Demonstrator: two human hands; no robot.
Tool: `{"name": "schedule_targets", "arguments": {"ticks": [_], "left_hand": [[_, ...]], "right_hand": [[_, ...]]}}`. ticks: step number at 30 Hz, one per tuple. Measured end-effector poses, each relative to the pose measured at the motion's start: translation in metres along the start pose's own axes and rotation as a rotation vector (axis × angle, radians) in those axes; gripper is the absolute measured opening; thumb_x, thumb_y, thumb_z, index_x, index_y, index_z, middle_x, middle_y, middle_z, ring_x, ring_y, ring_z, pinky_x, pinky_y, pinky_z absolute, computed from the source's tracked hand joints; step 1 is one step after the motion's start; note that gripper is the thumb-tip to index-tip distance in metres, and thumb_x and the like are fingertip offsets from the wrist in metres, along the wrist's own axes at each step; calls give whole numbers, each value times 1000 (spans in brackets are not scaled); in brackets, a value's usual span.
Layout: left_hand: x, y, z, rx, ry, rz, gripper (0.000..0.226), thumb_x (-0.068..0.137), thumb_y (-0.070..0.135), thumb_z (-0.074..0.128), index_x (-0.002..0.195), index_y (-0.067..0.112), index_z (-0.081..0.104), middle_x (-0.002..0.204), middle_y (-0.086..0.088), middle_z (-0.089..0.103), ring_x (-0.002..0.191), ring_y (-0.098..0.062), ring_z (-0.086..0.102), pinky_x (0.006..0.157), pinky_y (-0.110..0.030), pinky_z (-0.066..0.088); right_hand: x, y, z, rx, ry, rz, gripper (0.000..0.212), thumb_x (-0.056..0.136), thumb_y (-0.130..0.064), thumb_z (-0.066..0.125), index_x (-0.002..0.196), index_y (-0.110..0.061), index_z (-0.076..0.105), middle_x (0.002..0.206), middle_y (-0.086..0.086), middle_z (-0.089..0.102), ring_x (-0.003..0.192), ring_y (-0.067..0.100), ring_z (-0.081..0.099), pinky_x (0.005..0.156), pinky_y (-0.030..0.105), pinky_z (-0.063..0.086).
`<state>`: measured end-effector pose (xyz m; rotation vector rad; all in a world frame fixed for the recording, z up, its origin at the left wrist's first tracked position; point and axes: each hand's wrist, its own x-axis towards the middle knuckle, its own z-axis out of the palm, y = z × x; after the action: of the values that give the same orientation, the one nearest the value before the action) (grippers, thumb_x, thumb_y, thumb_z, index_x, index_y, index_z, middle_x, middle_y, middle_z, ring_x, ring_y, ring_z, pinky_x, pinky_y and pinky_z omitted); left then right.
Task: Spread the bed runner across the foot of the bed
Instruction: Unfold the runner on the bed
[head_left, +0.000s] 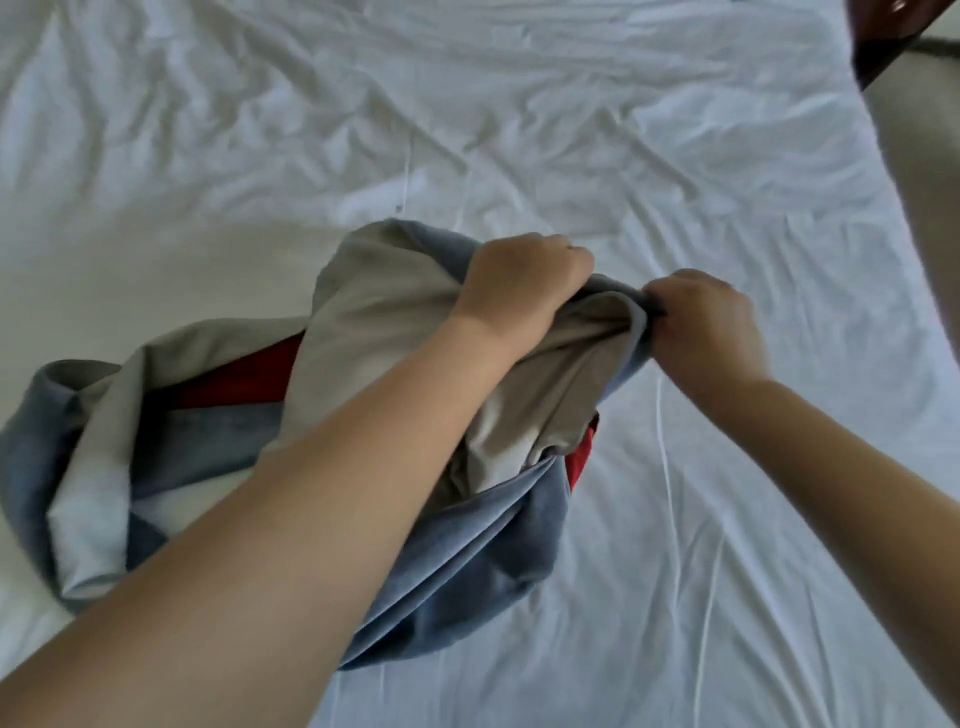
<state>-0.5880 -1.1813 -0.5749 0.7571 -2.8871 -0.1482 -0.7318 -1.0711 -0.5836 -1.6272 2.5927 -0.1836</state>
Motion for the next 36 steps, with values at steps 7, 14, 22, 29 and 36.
{"name": "schedule_targets", "arguments": {"ticks": [7, 14, 22, 29, 36], "left_hand": [[51, 84, 13, -1, -56, 191, 20, 96, 10, 39, 110, 10, 54, 108, -7, 60, 96, -28, 58, 60, -34, 28], [49, 85, 37, -69, -104, 219, 17, 91, 4, 44, 103, 9, 55, 90, -2, 53, 79, -22, 50, 47, -28, 20], [-5, -10, 38, -95, 154, 188, 27, 70, -4, 60, 93, 8, 69, 89, -10, 67, 77, -31, 64, 45, -33, 47], [-91, -134, 21, 12, -14, -86, 27, 83, 8, 60, 109, 7, 66, 101, -14, 67, 88, -36, 63, 58, -42, 52], [-166, -229, 32, 46, -201, -322, 58, 78, 32, 69, 130, 13, 51, 120, -9, 57, 108, -31, 55, 76, -43, 51]], "right_hand": [[-16, 100, -18, 37, 124, 217, 24, 68, -14, 50, 78, -9, 71, 79, 17, 65, 75, 40, 58, 63, 36, 46], [-28, 106, 4, -24, -116, 235, 12, 75, -4, 54, 71, -9, 64, 76, 10, 60, 66, 31, 53, 53, 29, 33], [3, 21, -10, 88, -28, 94, 51, 75, 1, 53, 120, -21, 60, 115, 4, 59, 104, 29, 54, 73, 33, 41], [12, -117, 5, 218, -12, -180, 51, 73, 3, 49, 118, -16, 63, 120, 7, 59, 110, 31, 53, 85, 40, 46], [18, -241, 82, 58, -239, -380, 42, 82, -13, 53, 124, -19, 53, 119, 3, 54, 109, 26, 52, 82, 36, 42]]}}
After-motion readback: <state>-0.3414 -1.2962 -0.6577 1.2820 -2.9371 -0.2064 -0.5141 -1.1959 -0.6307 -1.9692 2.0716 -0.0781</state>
